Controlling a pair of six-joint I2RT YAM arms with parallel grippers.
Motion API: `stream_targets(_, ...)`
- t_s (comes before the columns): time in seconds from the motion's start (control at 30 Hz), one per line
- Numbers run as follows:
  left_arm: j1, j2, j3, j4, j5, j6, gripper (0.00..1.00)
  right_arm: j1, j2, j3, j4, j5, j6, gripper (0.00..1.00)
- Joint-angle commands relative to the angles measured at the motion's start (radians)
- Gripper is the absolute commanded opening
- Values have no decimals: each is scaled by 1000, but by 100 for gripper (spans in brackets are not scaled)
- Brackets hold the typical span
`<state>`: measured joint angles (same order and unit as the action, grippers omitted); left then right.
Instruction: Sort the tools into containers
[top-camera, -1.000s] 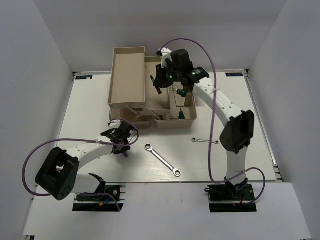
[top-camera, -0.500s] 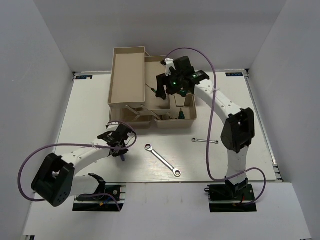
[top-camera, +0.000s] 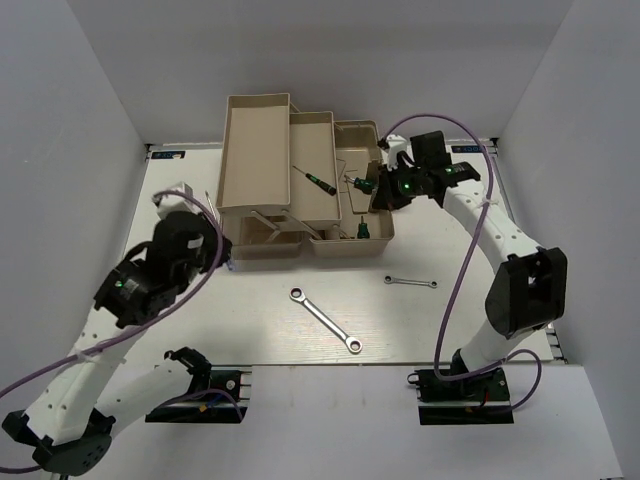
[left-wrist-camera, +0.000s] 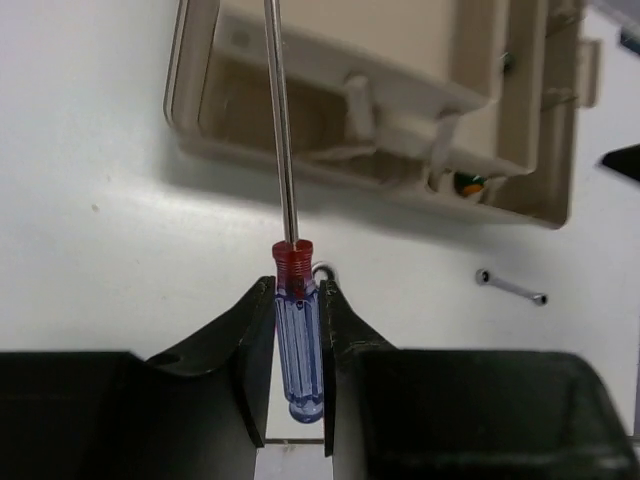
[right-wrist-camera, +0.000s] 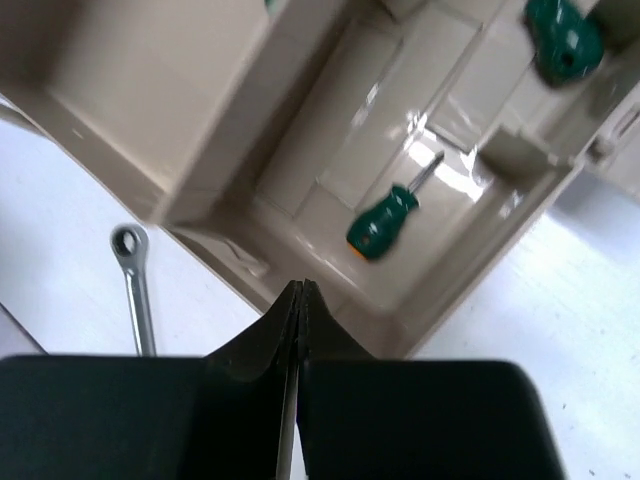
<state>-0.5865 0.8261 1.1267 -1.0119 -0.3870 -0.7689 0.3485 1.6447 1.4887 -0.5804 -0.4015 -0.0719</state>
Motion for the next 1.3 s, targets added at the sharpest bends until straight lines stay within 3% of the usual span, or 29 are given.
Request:
stream_targets(0.0,-4,62,184,-25,-62,118,0,-31,-26,-44,-4,-54,-54,0)
stream_targets(0.1,-4,131,260,128,-37,241,0,-40,-37,-67,-13,-89,-91,0)
stream_targets(0.2,5,253,269,365,67,348,0,-42,-39,-67,-81,-225,-193,42)
stream_targets(0.27,5,367,283,522,161,371,0,-31,-45,-58,-210,-282,-329,61)
stream_targets(0.37,5,497,361,614,255,402,0,-22,-91,-119,-253,-312,-414,62)
stream_targets(0.5,5,695,517,642,289,434,0,-26,-222,-289,-173,-197,-439,43)
stream_targets(0.67,14,905,665,599,275,471,0,-37,-290,-402,-118,-24,-393,39)
stream_targets(0.77,14,996,744,527,248,483,18,-48,-307,-433,-88,61,-341,47)
stream_targets(0.8,14,1011,760,510,247,484,37,-52,-309,-433,-91,72,-330,57)
stream_targets(0.9,14,1039,780,487,247,484,65,-71,-312,-436,-128,49,-338,63)
stream_targets(0.97,14,1048,789,487,247,484,70,-77,-321,-441,-148,-3,-373,64)
stream_targets(1.1,4,1048,844,474,237,494,73,-68,-344,-472,-185,-149,-472,64)
stream_targets(1.2,-6,1016,871,432,246,517,72,-71,-326,-475,-173,-119,-470,64)
stream_targets(1.27,-15,974,852,406,284,517,52,-71,-301,-475,-145,-65,-468,62)
